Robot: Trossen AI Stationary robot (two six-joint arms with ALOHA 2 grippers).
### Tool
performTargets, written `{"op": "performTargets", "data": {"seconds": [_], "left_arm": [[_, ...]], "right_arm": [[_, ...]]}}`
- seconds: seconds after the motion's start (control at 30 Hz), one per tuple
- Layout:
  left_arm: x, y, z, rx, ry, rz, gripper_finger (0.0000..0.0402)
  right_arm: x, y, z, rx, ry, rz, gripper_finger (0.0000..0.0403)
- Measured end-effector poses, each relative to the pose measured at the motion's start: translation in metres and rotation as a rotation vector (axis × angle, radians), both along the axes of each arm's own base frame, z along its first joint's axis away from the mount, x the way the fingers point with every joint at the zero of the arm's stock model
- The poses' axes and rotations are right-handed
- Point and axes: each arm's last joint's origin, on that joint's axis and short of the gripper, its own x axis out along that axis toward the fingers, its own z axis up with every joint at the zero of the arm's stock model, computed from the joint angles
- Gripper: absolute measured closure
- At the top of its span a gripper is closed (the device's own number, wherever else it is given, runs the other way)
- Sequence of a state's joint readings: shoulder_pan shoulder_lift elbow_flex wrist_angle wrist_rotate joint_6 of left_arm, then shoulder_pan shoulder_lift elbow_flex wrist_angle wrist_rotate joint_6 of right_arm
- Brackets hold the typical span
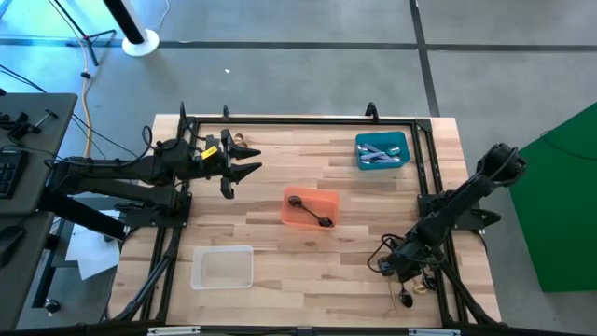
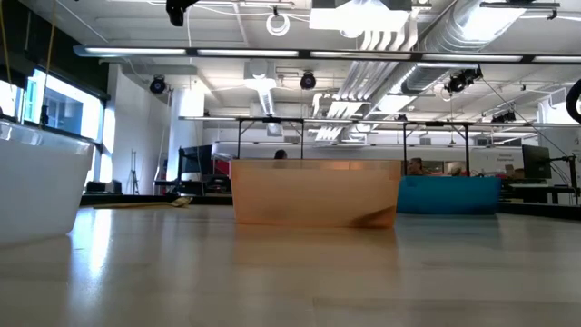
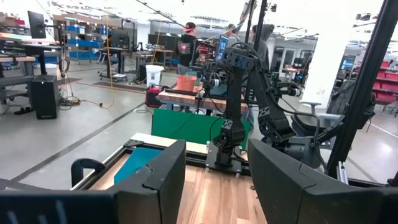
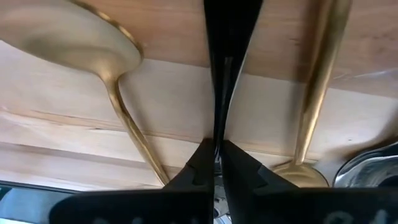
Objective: Sort silverware by color (type)
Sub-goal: Put the left black spoon into the orange bin
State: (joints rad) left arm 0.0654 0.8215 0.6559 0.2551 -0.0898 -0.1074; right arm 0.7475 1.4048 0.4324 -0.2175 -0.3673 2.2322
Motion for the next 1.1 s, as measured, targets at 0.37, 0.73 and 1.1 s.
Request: {"op": "performTargets", "data": {"seconds": [0.37, 0.73, 1.1], "left_arm": [[0.0, 0.0, 0.0, 0.0, 0.0, 0.0, 0.0241], [0.0, 0.0, 0.0, 0.013, 0.005, 0.0, 0.0241], [0.0, 0.0, 0.0, 0.014, 0.006, 0.001, 0.0241]], "right_arm": [[0.011, 0.01, 0.015, -0.014, -0.079, 0.086, 0.0402], [0.016, 0.013, 0.037, -0.027, -0.118, 0.134, 0.0402], [-0.007, -0.015, 0.085, -0.063, -0.329, 0.117, 0.0403]]}}
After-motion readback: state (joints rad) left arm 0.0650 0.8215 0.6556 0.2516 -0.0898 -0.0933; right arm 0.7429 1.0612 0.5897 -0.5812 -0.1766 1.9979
